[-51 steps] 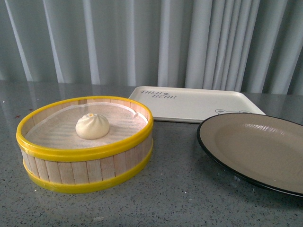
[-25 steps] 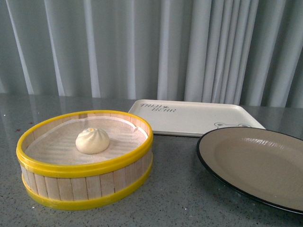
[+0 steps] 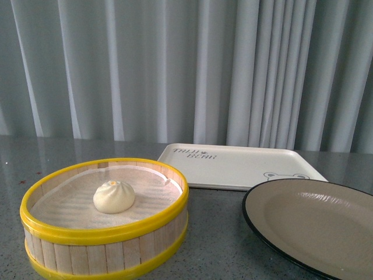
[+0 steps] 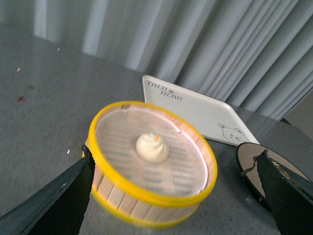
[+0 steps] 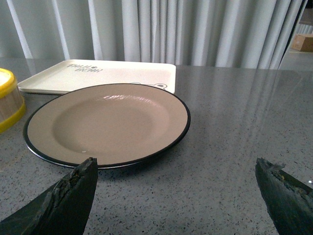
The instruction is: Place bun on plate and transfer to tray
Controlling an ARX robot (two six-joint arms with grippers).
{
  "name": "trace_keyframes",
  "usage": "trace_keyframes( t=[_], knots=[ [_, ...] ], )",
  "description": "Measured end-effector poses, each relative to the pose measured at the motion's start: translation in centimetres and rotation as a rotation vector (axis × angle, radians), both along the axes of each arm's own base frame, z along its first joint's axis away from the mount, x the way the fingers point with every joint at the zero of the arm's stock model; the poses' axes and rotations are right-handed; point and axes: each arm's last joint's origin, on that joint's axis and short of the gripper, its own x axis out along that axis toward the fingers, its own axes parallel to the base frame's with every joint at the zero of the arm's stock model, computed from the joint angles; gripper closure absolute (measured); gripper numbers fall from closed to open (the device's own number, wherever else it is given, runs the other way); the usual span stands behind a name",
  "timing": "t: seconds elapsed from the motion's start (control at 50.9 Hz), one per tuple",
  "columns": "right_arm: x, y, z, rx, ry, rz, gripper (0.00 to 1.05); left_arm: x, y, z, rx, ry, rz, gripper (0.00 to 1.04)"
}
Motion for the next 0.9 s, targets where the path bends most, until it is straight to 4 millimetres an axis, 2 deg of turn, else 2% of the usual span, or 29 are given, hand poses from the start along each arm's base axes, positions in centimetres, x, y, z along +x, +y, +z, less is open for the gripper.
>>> trace_keyframes(
  t=[0.098,0.236,0.413,0.59,0.767,0.905],
  knots=[
    [0.0,0.0,0.0,0.000,0.000,0.000,0.09,2.5,-0.8,1.6,0.069,0.022,-0.028,0.07],
    [0.0,0.0,0.0,0.000,0.000,0.000,0.09,6.6,-2.6,2.8,0.217,0.102,-0.120,0.07],
    [0.0,0.0,0.0,0.000,0.000,0.000,0.09,11.3,-4.8,4.3,0.376,0.163,-0.142,0.07],
    [0.0,0.0,0.0,0.000,0.000,0.000,0.09,15.0,-6.0,3.7,0.455,0.246,-0.157,0.07],
    [0.0,0.0,0.0,0.000,0.000,0.000,0.09,17.7,-6.8,2.5,0.535,0.362,-0.149,0.07],
    [0.0,0.0,0.0,0.000,0.000,0.000,0.09,19.0,-7.4,2.1,0.566,0.396,-0.122,0.07]
  ],
)
